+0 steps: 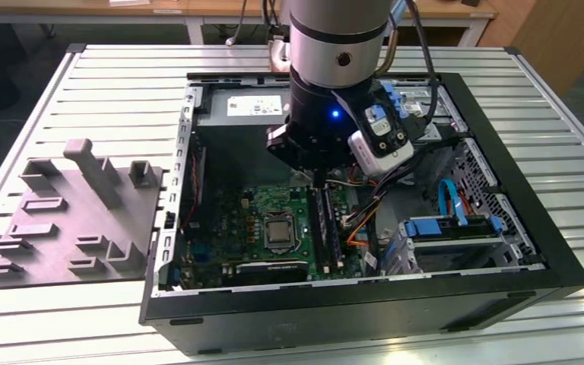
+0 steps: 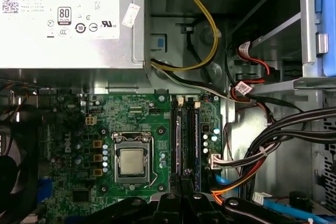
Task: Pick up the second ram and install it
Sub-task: 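Insert the second ram into the second slot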
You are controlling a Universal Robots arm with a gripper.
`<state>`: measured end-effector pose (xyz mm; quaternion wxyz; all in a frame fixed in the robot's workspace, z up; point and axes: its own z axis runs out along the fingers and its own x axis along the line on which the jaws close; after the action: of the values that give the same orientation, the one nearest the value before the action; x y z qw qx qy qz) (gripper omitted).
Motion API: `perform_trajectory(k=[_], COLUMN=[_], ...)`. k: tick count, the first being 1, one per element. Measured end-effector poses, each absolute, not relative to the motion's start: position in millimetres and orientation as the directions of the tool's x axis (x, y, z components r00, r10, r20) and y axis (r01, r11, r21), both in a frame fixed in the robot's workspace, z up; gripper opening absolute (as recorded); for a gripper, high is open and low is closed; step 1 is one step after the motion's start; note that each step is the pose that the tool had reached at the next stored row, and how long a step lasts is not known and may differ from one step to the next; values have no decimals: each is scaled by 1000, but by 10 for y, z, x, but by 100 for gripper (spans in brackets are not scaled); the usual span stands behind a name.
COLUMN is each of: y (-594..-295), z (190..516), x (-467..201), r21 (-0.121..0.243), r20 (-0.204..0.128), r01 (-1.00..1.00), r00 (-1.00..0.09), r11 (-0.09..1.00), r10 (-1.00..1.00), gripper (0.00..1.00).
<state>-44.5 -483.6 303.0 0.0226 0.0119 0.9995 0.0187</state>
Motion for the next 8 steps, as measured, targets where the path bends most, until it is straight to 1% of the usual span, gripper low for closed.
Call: perform_trajectory(k=[8], y=[-4836], z=[2968], x=[-404], r21=[38], r20=[-45], r01=[22], r00=[-999], r11=[999], r10=[24], gripper=[11])
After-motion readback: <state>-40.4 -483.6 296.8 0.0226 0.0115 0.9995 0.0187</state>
